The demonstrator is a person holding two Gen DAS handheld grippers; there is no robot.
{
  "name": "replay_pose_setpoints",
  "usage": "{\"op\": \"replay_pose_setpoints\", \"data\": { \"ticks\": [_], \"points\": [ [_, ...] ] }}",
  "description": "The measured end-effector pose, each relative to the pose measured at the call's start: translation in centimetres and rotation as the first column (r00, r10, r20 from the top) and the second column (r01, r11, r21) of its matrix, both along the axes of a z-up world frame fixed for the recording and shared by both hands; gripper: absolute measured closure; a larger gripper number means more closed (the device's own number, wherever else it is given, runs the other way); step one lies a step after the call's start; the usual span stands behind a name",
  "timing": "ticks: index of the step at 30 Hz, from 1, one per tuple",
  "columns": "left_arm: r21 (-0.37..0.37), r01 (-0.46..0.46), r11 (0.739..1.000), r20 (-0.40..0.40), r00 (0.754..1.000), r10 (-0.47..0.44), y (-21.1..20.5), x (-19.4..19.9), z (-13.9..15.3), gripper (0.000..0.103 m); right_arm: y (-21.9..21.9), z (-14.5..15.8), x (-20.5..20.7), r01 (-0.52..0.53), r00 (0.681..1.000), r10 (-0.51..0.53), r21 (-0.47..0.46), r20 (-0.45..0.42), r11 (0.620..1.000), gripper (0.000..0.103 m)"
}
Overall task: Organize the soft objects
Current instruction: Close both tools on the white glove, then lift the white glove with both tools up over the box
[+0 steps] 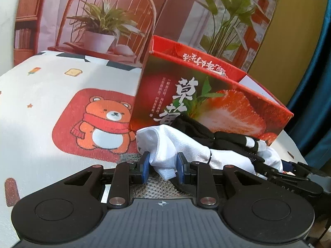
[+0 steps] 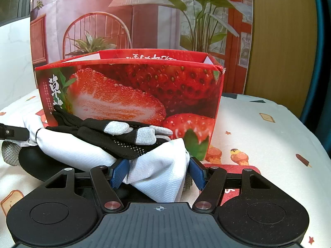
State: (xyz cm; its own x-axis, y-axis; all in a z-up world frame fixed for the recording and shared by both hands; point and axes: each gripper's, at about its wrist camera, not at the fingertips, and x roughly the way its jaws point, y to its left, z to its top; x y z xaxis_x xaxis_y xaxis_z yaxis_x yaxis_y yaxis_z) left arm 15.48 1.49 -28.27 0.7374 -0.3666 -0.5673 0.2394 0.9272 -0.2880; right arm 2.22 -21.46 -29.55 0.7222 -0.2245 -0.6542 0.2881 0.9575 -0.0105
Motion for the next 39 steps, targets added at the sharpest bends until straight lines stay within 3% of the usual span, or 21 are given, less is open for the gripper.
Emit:
{"op": "replay_pose_setpoints", "data": {
  "ticks": [6, 20, 23, 25, 29, 35, 39],
  "points": [
    [0.022, 0.014, 1.000, -0.047, 0.999, -0.013, -0.2, 0.6, -1.1, 0.079, 0.0, 0.0, 0.0, 0.001, 1.000, -0.001, 0.003, -0.001, 1.000, 0.042],
    [0.022, 0.018, 1.000, -0.057, 0.998, -0.017, -0.1, 0.8, -1.4, 0.078, -0.9, 0.8, -0.5, 0.019, 1.000, -0.019, 0.081, -0.001, 0.997, 0.045],
    [0.017, 0.016, 1.000, -0.062, 0.998, -0.015, -0.1, 0.9, -1.4, 0.078, -1.2, 1.7, -1.2, 0.020, 1.000, -0.021, 0.113, 0.008, 0.993, 0.051],
    [0.017, 0.016, 1.000, -0.062, 0.998, -0.014, -0.1, 0.9, -1.4, 0.079, -1.2, 2.3, -1.7, 0.003, 1.000, -0.004, 0.121, 0.011, 0.993, 0.063],
    [0.019, 0.015, 1.000, -0.058, 0.998, -0.014, -0.2, 0.6, -1.1, 0.081, -0.6, 3.1, -2.4, -0.022, 1.000, 0.024, 0.127, -0.013, 0.992, 0.072],
    [-0.009, 0.008, 1.000, -0.025, 1.000, -0.009, 0.4, -0.2, 0.0, 0.089, -1.4, 4.2, -3.5, 0.005, 1.000, -0.005, 0.193, -0.005, 0.981, 0.072],
    [-0.019, 0.003, 1.000, -0.009, 1.000, -0.003, 0.6, -0.6, 0.5, 0.090, -2.1, 4.5, -4.0, 0.024, 1.000, -0.026, 0.240, 0.006, 0.970, 0.064]
  ]
}}
